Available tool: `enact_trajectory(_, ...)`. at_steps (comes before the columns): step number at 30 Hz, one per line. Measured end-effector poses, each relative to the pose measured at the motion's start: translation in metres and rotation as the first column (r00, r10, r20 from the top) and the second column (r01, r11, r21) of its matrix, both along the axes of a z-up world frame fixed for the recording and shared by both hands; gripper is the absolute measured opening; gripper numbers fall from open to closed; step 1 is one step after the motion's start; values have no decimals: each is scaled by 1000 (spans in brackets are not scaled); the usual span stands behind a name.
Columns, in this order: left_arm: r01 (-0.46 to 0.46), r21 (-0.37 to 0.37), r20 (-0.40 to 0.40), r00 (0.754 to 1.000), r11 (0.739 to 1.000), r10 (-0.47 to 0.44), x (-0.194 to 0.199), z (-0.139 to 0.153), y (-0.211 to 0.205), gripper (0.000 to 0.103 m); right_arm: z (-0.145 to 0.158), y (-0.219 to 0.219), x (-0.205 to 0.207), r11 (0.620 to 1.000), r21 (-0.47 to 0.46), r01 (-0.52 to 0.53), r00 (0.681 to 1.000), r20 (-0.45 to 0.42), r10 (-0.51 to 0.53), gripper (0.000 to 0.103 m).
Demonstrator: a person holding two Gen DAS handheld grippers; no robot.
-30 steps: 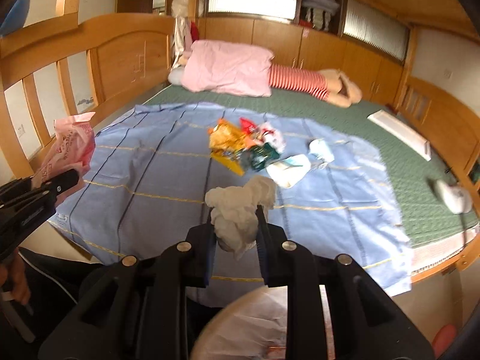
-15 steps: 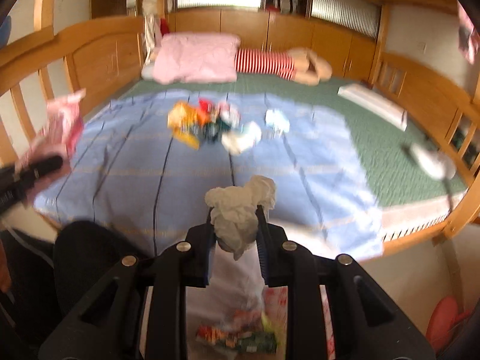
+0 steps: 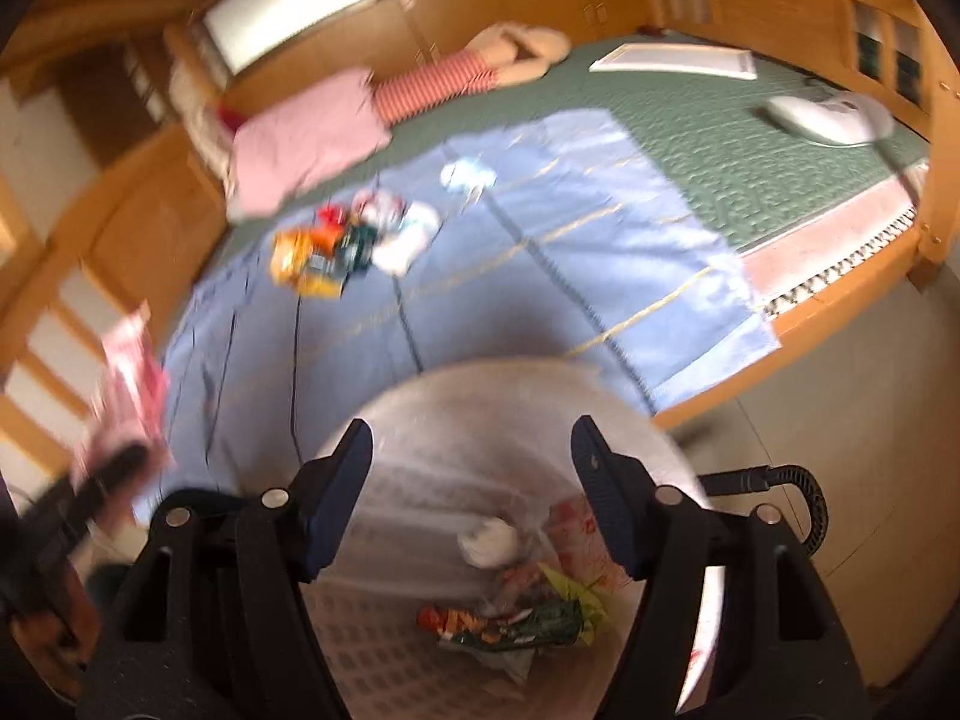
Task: Collect trash
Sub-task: 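Drop the tissue into the wastebasket with the right tool while the left drops the pink bag, then grasp the orange snack packet with the right tool while the left reaches the yellow bag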
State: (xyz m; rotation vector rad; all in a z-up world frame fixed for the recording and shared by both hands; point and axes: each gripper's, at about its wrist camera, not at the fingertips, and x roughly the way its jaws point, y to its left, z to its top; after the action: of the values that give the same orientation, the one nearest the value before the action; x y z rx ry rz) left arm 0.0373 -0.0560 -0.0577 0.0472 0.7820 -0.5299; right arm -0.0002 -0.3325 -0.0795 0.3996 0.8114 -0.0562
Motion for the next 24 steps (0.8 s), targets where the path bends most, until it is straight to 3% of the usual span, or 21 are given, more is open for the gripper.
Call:
enact_trajectory(3, 179, -35, -48, 982, 983, -181, -10, -6, -21, 36, 5, -10, -6, 999, -4, 49, 998, 25, -49, 73)
enact_trajectory(4, 274, -72, -81, 957, 959, -280, -16, -11, -31, 50, 5, -12, -6, 998, -3, 58, 998, 22, -58, 73)
enact_trajectory(5, 308, -87, -93, 944, 948, -315, -19, -14, -35, 74, 3, -13, -4, 998, 1, 66, 998, 15, -66, 73)
enact_trajectory(6, 324, -83, -94, 939, 942, -331, -22, -18, -40, 83, 2, -15, -4, 997, 7, 73, 997, 12, -73, 73)
enact_trajectory(8, 299, -52, -77, 950, 953, -302, -20, -21, -37, 88, 0, -17, -2, 997, 18, 81, 997, 7, -82, 73)
enact_trajectory(12, 125, -90, -69, 989, 988, -131, 12, -19, 5, 90, -4, -11, 9, 998, 0, 70, 998, -7, -70, 73)
enact_trajectory(15, -42, -102, -49, 998, 994, 37, 44, -14, 45, 90, -6, -2, 27, 999, -8, 41, 999, -23, -42, 73)
enact_trajectory(18, -231, -62, -28, 973, 971, 229, 82, -13, 92, 90, -3, 15, 55, 1000, -16, -10, 1000, -26, 10, 73)
enact_trajectory(20, -343, -63, -48, 939, 937, 341, 111, -17, 123, 91, -1, 28, 77, 998, -21, -56, 998, -23, 56, 73)
enact_trajectory(22, -428, -76, -83, 903, 901, 422, 137, -26, 148, 92, 3, 47, 108, 994, -43, -103, 995, -10, 102, 73)
enact_trajectory(24, -466, -56, -99, 882, 883, 460, 161, -37, 167, 92, 7, 75, 148, 983, -100, -157, 987, 10, 159, 73)
